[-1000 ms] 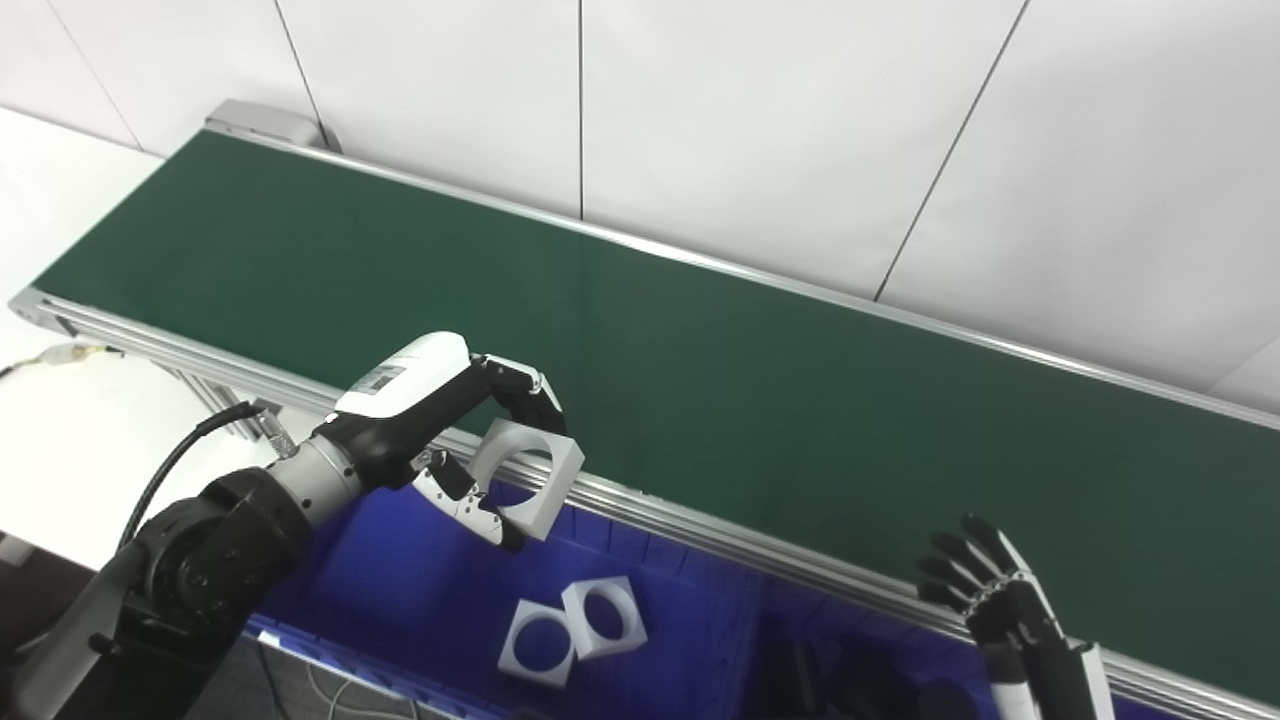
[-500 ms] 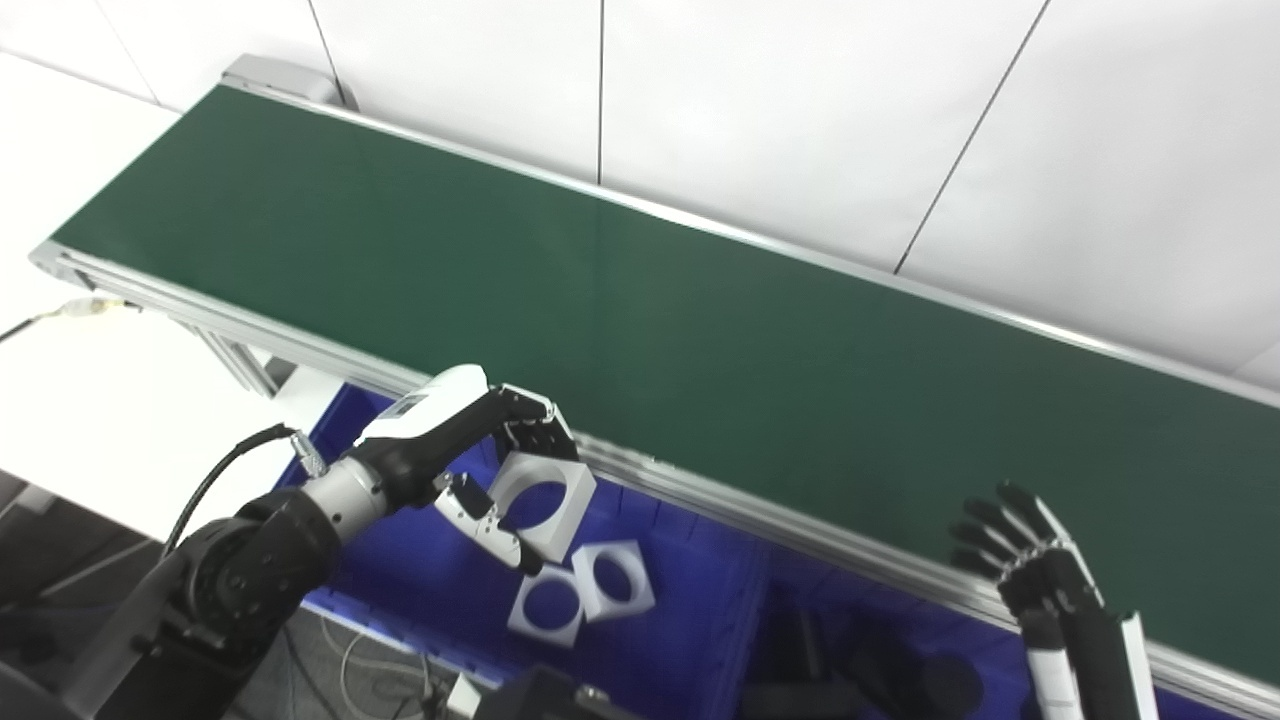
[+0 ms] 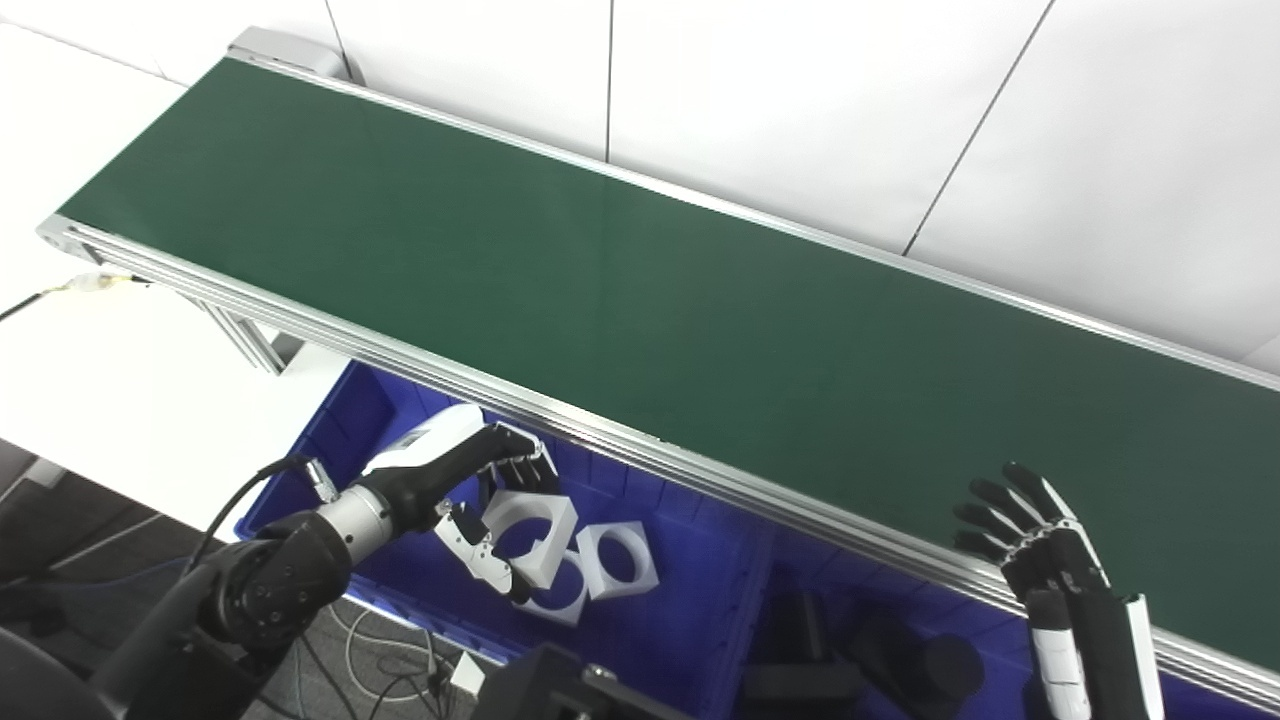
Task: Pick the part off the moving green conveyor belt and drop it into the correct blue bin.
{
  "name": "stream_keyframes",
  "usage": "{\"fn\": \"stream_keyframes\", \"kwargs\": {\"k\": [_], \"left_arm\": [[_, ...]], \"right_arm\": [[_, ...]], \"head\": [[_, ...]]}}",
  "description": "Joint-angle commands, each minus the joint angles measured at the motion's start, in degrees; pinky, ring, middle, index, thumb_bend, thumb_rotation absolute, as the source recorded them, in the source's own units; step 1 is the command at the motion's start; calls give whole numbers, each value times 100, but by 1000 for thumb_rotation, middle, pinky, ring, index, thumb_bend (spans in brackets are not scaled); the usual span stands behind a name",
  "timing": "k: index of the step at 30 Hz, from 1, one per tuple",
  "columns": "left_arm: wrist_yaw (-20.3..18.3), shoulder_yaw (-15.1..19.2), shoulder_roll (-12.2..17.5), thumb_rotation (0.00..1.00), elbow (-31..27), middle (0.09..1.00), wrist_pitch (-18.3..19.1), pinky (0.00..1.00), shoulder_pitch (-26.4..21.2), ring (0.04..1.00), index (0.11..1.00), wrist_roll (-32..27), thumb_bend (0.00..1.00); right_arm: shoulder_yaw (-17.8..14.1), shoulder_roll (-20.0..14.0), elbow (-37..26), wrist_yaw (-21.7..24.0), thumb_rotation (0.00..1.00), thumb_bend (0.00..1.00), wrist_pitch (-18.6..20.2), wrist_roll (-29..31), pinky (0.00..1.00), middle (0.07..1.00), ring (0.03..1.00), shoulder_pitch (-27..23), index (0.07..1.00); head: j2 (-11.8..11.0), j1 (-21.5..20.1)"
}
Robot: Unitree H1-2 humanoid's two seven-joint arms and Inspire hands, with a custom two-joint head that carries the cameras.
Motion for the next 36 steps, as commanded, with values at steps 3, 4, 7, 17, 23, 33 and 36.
{"fn": "stream_keyframes", "kwargs": {"k": [3, 4, 7, 17, 23, 33, 36], "left_arm": [[334, -69, -28, 0, 140, 445, -213, 340, 0, 388, 524, 171, 517], [397, -89, -48, 0, 210, 445, -203, 340, -4, 387, 525, 206, 517], [539, -153, -55, 0, 342, 441, -218, 334, -28, 383, 525, 349, 517], [754, -251, -134, 0, 656, 433, -188, 308, -276, 369, 518, 500, 517], [817, -304, -134, 0, 764, 447, -177, 342, -374, 394, 517, 555, 518], [935, -350, -55, 0, 663, 497, -149, 616, -357, 619, 501, 783, 519], [781, -385, -6, 159, 537, 736, 48, 740, -338, 749, 715, 912, 650]], "right_arm": [[-4, 29, -247, 29, 817, 684, 14, 13, 657, 797, 745, -16, 864], [-3, 34, -254, 25, 818, 685, 23, 13, 657, 797, 745, -10, 865], [-2, 47, -265, 16, 815, 690, 18, 8, 652, 793, 743, 4, 861], [19, 57, -270, 26, 820, 678, -9, -20, 653, 794, 743, 26, 867], [28, 87, -270, 19, 809, 679, -14, -25, 656, 793, 743, 48, 866], [19, 113, -290, 15, 815, 697, 0, -41, 653, 792, 742, 65, 865], [15, 108, -285, 21, 819, 698, -10, -44, 653, 792, 741, 65, 866]], "head": [[1, -26], [0, -38], [-2, -41], [-20, -123], [-37, -141], [-43, -140], [-60, -143]]}}
